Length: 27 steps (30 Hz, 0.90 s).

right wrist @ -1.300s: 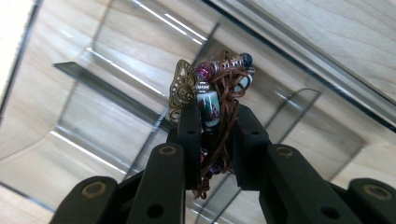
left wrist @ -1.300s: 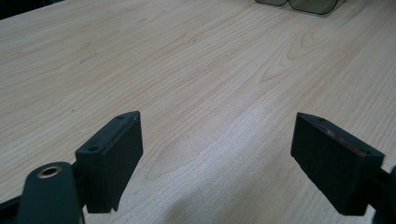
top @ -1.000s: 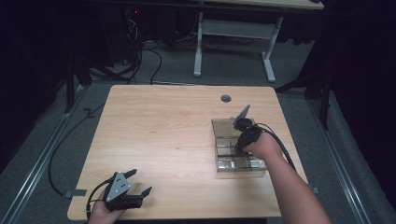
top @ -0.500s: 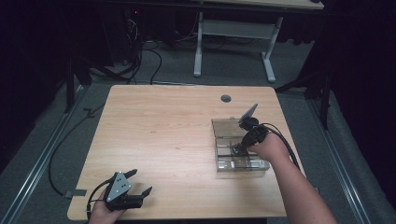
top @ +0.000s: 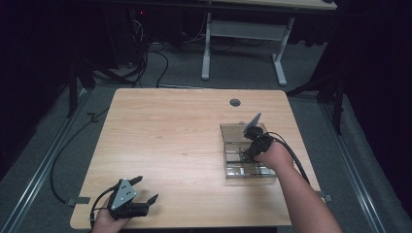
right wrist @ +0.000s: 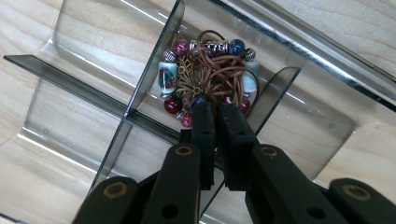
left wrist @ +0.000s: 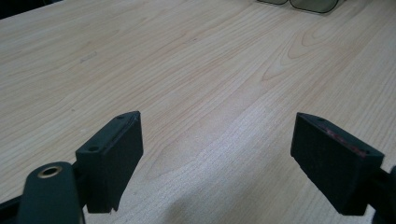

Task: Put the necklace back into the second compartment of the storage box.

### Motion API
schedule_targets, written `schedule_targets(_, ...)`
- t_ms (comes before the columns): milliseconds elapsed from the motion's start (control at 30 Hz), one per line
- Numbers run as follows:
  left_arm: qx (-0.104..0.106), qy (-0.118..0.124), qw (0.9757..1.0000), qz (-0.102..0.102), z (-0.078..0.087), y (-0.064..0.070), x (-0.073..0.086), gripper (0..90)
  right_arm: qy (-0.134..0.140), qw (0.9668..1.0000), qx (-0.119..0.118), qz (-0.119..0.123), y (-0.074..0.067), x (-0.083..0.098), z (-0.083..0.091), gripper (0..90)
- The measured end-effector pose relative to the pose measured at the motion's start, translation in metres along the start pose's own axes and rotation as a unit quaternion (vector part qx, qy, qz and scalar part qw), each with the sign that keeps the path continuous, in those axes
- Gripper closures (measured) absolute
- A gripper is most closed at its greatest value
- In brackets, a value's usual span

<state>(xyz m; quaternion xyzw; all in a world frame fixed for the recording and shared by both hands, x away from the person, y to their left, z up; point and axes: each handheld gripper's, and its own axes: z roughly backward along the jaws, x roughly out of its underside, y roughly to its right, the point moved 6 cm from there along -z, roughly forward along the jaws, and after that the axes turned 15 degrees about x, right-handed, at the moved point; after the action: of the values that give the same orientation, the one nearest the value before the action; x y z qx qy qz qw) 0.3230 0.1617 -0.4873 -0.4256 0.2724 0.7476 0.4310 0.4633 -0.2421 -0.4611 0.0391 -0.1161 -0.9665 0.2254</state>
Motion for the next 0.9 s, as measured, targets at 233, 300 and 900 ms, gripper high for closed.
schedule_targets(233, 0.002, 0.001, 1.0000, 0.001, 0.001, 0.000, 0.000, 17.4, 0.016, 0.9994, -0.013, -0.027, 0.005, 0.003, 0.018, 76.4)
schedule_targets(300, 0.002, 0.001, 1.0000, 0.000, 0.001, 0.001, 0.000, 17.4, 0.017, 0.9994, -0.010, -0.030, 0.007, 0.005, 0.023, 76.3)
schedule_targets(900, 0.001, 0.002, 1.0000, -0.001, 0.000, 0.001, -0.001, 17.4, 0.015, 0.9986, -0.032, -0.038, -0.011, 0.048, 0.045, 75.6)
